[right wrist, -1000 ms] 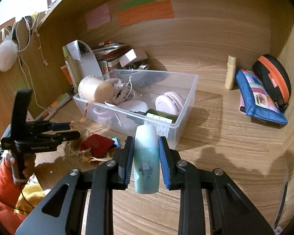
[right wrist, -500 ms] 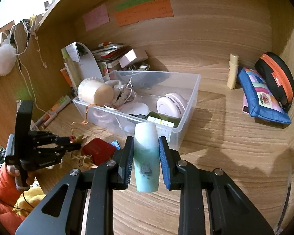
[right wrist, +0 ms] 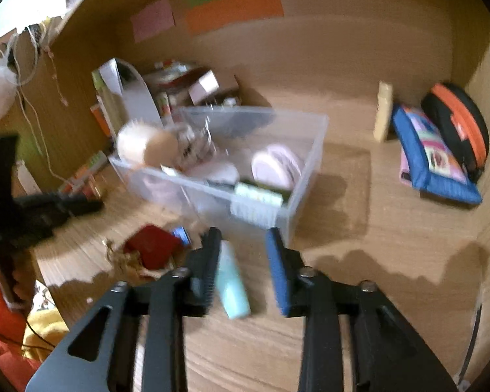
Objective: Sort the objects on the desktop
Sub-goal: 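Lift the gourd and pale blue bottle and carry them over the clear box, then lower the gourd and blue bottle into the box and open both tools, then grasp the red pouch with the left tool while the right tool reaches the black clip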
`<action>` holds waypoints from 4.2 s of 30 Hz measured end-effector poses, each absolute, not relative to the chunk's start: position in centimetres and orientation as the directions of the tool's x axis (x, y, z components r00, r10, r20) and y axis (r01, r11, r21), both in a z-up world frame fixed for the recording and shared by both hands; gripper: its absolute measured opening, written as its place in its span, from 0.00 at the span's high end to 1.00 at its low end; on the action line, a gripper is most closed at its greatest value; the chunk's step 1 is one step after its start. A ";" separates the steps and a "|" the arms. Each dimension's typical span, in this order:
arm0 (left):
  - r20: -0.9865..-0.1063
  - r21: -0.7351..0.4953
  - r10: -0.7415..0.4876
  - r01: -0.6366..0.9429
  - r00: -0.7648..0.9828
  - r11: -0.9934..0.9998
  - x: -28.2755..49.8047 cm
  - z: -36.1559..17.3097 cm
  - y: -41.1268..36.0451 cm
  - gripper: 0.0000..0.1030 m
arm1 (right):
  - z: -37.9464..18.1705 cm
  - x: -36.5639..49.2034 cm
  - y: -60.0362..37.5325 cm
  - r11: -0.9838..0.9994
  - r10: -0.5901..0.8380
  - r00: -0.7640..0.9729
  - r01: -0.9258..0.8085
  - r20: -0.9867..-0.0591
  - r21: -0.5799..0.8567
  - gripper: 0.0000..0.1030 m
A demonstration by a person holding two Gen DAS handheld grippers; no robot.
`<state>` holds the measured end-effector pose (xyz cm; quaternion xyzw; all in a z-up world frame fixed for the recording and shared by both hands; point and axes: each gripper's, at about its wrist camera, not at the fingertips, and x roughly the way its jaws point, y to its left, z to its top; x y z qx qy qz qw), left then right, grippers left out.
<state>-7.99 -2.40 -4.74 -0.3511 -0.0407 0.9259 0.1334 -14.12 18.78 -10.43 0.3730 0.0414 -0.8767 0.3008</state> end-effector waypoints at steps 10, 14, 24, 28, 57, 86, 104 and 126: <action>-0.600 -0.225 0.353 -0.273 -0.718 -0.935 -7.8 -3.7 -0.8 0.82 | -13.8 -14.1 14.4 -0.742 -0.440 -0.454 0.670 -0.775 0.029 0.51; -0.589 -0.230 0.362 -0.280 -0.722 -0.932 -8.1 -3.3 -0.6 0.82 | -14.1 -14.5 13.5 -0.732 -0.421 -0.455 0.681 -0.785 -0.002 0.61; -0.540 -0.236 0.415 -0.341 -0.732 -0.910 -9.4 -0.7 0.5 0.82 | -11.3 -13.7 15.5 -0.730 -0.472 -0.425 0.679 -0.772 0.073 0.78; -0.529 -0.218 0.420 -0.360 -0.738 -0.907 -10.0 0.6 1.2 0.82 | -9.0 -12.8 17.1 -0.740 -0.497 -0.457 0.667 -0.738 0.086 0.78; -0.644 -0.319 0.442 -0.306 -0.624 -0.897 -19.4 -5.8 2.9 0.82 | -7.3 -20.0 14.1 -0.762 -0.515 -0.542 0.645 -0.664 0.064 0.78; -0.582 -0.245 0.381 -0.291 -0.719 -0.925 -14.0 -0.9 0.4 0.04 | -5.7 -15.7 15.7 -0.837 -0.379 -0.723 0.534 -0.578 -0.119 0.15; -0.788 -0.234 0.355 -0.290 -0.502 -0.928 -12.2 -9.7 -0.2 0.04 | -10.1 -12.8 16.8 -0.829 -0.363 -0.642 0.553 -0.675 -0.080 0.12; -0.746 -0.127 0.235 -0.214 -0.623 -0.969 -12.3 -10.6 -3.2 0.57 | -13.6 -15.7 13.3 -0.803 -0.451 -0.437 0.580 -0.778 0.140 0.54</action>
